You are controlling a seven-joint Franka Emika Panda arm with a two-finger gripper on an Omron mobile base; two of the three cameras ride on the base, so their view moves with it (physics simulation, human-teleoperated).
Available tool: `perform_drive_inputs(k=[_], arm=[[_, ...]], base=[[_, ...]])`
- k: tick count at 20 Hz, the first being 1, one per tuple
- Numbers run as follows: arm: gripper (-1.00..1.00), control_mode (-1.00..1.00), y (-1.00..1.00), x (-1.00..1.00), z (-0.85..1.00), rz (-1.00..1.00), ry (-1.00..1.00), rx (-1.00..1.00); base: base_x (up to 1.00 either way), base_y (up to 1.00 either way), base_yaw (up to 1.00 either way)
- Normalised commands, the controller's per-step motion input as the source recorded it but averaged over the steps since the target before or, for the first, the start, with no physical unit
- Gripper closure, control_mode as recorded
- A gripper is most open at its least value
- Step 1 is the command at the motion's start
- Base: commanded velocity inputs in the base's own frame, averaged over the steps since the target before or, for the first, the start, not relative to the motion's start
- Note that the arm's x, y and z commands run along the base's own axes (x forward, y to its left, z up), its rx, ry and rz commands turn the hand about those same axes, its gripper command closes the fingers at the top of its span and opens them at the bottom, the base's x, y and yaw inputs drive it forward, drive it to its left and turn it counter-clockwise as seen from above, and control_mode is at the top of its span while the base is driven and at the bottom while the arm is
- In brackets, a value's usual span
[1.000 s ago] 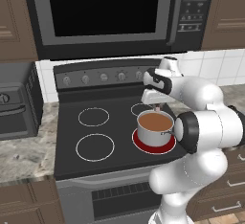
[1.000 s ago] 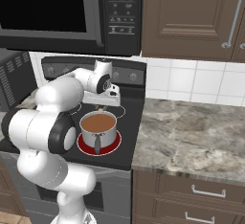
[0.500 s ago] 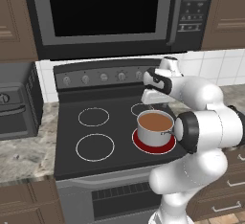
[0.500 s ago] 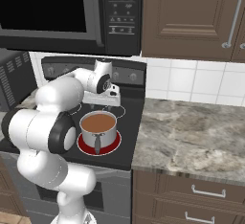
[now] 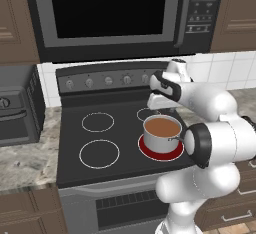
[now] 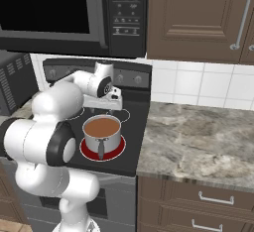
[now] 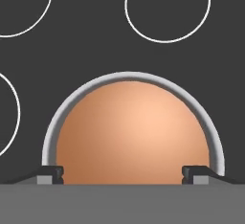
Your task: Pick up the sugar cube(s) and place them in the saucepan with hot chocolate.
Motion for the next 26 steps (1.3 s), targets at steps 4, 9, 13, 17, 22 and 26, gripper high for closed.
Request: perform_drive_inputs(k=[4,9,13,17,22,26], arm=[[-1.00,-1.00,0.00,-0.12,0.01,0.00,-0.06,0.00],[-1.00,-1.00,0.00,-0.06,0.00,0.00,-0.02,0.00],[-1.00,-1.00,0.00,-0.04,0.00,0.00,-0.02,0.00],[-1.00,-1.00,0.00,-0.05,0.04,0.00,-0.05,0.00],[-1.00,-1.00,0.06,-0.20,0.05,0.00,-0.07,0.01],[-1.00,-1.00,0.42,-0.40,0.00,0.06,-0.03,0.00]], base=[[0.00,0.00,0.00],[0.00,0.00,0.00],[0.00,0.00,0.00],[0.00,0.00,0.00],[0.00,0.00,0.00],[0.00,0.00,0.00]])
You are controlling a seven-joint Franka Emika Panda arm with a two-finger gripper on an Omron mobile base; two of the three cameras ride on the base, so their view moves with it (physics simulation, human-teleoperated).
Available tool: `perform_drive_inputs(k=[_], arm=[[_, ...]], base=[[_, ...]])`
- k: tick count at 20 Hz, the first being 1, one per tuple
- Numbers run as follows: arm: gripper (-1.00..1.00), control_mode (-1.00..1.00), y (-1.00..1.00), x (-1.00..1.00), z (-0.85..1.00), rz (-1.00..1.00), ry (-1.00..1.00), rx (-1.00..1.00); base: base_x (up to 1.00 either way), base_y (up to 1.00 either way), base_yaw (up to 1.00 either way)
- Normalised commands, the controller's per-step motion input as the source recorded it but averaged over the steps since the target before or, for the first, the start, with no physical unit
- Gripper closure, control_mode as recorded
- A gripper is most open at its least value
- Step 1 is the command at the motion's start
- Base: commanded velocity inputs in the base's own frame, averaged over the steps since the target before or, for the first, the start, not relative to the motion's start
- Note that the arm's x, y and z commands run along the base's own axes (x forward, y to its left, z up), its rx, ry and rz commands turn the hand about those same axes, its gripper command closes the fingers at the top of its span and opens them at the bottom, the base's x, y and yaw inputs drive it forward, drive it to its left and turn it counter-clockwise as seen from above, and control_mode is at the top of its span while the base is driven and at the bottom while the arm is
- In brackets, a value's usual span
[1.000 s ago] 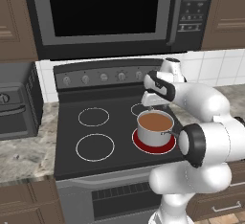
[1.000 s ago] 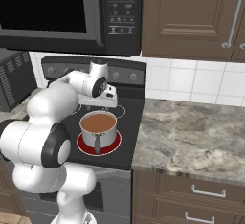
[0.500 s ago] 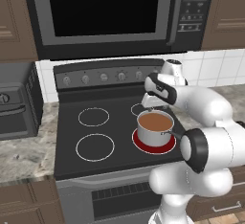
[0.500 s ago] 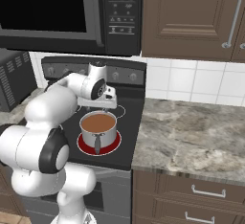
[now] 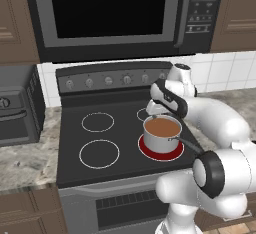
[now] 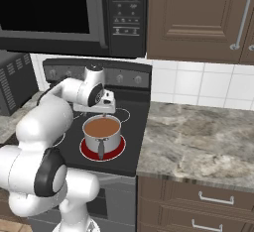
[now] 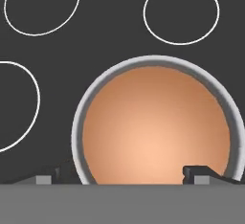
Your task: Pick up the sugar cube(s) and place them in the saucepan with hot chocolate.
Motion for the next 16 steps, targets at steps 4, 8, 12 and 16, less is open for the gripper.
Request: perform_drive_inputs(k=[4,8,12,16], arm=[[-1.00,-1.00,0.52,-0.45,0.00,0.09,-0.08,0.00],[-1.00,-1.00,0.82,-0.34,0.06,0.07,-0.21,0.00],[-1.00,-1.00,1.00,-0.09,0.05,0.07,-0.04,-0.04],[-1.00,-1.00,1.00,0.00,0.00,0.03,0.01,-0.04]], base=[[0.00,0.00,0.00],[0.00,0.00,0.00],[0.00,0.00,0.00],[0.00,0.00,0.00]])
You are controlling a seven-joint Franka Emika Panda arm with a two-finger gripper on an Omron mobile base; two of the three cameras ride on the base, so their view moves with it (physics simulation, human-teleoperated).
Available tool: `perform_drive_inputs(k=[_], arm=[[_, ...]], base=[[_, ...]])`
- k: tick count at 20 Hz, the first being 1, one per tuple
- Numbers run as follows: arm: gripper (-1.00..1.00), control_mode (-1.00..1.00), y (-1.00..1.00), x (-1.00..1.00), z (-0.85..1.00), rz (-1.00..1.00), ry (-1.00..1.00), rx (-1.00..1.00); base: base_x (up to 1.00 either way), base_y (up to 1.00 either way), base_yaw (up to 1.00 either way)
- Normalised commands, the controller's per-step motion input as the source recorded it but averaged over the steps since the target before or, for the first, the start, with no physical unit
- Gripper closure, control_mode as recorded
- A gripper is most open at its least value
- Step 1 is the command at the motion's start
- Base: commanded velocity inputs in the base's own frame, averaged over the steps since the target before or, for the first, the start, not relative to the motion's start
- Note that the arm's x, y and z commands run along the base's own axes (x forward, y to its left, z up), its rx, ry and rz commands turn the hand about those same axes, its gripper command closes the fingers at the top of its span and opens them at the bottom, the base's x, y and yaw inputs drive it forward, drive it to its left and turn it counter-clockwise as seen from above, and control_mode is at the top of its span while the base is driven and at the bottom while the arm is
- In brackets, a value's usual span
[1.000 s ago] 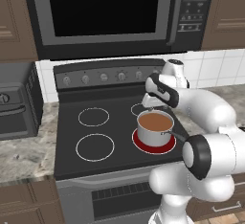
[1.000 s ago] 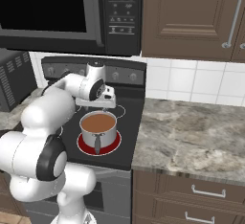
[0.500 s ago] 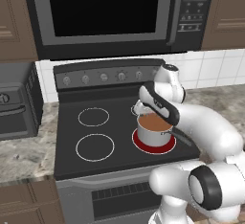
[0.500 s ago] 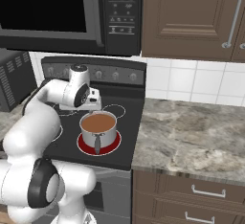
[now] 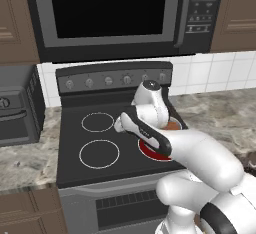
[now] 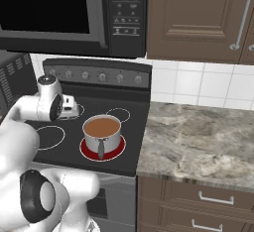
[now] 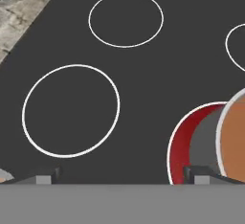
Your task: Pick up the sugar cube(s) and place them in the saucepan with hot chocolate.
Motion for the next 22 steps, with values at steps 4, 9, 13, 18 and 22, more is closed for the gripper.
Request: perform_drive_inputs(k=[4,9,13,18,22], arm=[[-1.00,-1.00,1.00,0.04,0.00,0.02,0.07,-0.02],[-1.00,-1.00,0.99,0.09,-0.02,0.00,0.10,0.00],[-1.00,-1.00,0.89,0.17,-0.12,0.01,0.07,0.00],[-1.00,-1.00,0.82,0.08,-0.36,0.04,0.01,0.00],[-1.00,-1.00,0.72,0.02,-0.53,0.08,0.00,0.00]], base=[[0.00,0.00,0.00],[0.00,0.00,0.00],[0.00,0.00,0.00],[0.00,0.00,0.00],[0.00,0.00,0.00]])
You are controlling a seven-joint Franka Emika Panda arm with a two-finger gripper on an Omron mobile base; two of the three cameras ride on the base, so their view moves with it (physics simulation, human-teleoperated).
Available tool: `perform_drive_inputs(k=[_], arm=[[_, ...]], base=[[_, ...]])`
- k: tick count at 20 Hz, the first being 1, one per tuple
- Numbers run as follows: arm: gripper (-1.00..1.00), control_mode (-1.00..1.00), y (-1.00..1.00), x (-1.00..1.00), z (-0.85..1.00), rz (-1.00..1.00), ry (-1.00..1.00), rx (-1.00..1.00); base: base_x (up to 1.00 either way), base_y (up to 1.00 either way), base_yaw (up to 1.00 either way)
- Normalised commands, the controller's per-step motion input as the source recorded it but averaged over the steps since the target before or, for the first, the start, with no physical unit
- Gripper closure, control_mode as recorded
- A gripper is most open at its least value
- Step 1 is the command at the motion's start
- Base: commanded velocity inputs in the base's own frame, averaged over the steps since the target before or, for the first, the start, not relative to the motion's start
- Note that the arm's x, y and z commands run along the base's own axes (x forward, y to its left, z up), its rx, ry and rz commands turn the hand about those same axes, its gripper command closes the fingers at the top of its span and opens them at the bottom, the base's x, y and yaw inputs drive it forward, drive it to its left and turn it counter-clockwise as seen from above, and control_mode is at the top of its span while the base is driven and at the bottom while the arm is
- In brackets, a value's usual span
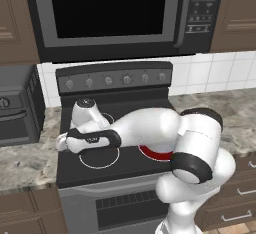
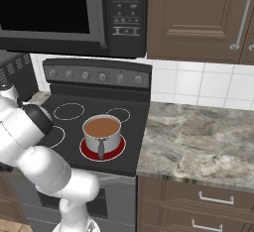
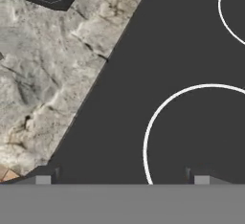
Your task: Pick up the sugar cube(s) and place them in the saucepan with hot chocolate.
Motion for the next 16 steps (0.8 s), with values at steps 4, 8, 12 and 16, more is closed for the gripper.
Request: perform_drive_inputs(k=[4,8,12,16], arm=[[-1.00,-1.00,0.70,0.19,-0.21,0.04,0.00,0.00],[-1.00,-1.00,0.74,0.24,-0.01,0.00,0.00,0.00],[-1.00,-1.00,0.55,0.14,0.01,0.02,0.00,0.00],[-1.00,-1.00,0.40,0.01,0.01,0.07,0.01,0.00]], base=[[0.00,0.00,0.00],[0.00,0.00,0.00],[0.00,0.00,0.00],[0.00,0.00,0.00]])
